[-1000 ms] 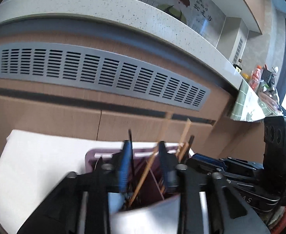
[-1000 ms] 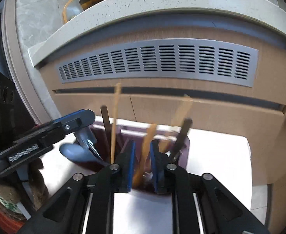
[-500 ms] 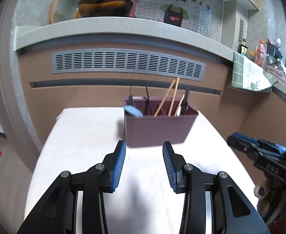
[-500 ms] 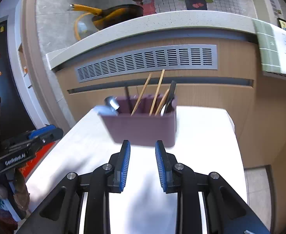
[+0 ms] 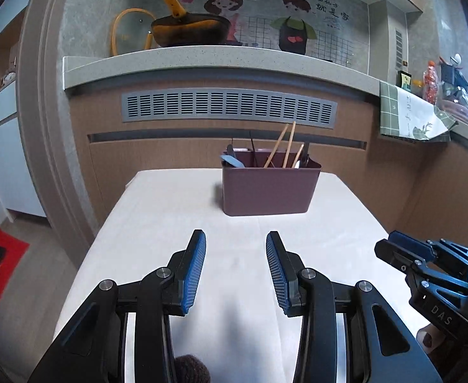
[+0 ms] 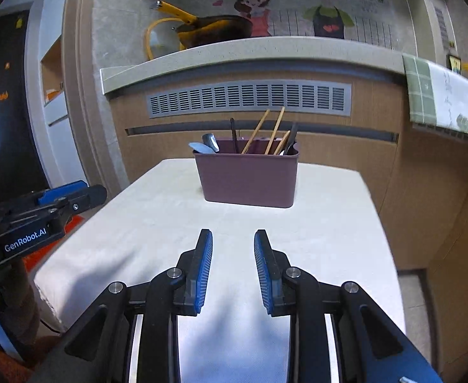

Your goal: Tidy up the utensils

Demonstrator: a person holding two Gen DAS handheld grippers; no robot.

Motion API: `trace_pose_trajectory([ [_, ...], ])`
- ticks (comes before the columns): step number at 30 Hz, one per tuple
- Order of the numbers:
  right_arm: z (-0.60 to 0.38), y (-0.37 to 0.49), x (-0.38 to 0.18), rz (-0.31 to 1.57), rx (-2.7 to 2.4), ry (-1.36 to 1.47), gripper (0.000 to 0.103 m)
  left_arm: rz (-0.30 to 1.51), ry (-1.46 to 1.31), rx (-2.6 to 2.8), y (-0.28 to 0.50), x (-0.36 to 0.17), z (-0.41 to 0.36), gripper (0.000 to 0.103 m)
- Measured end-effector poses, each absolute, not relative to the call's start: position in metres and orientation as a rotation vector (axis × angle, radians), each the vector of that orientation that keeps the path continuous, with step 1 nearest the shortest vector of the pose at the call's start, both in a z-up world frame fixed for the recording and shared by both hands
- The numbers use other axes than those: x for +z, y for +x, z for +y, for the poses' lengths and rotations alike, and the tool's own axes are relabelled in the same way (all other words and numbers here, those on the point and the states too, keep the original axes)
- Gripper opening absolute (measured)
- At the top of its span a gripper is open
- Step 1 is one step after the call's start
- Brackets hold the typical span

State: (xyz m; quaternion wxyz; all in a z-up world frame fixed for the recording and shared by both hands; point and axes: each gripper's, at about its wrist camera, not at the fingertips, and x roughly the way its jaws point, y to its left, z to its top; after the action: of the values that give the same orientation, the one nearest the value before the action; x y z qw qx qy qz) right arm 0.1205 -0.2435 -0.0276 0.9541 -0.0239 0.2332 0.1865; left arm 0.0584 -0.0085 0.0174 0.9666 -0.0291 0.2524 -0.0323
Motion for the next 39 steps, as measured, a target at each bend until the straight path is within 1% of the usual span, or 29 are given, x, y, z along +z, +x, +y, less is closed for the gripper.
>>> trace_pose_trajectory([
  [39, -0.252, 0.120, -0.034, 0.502, 0.347, -0.030, 0.027, 0.571, -0.030, -0.113, 0.059, 0.008, -0.024, 0.041],
])
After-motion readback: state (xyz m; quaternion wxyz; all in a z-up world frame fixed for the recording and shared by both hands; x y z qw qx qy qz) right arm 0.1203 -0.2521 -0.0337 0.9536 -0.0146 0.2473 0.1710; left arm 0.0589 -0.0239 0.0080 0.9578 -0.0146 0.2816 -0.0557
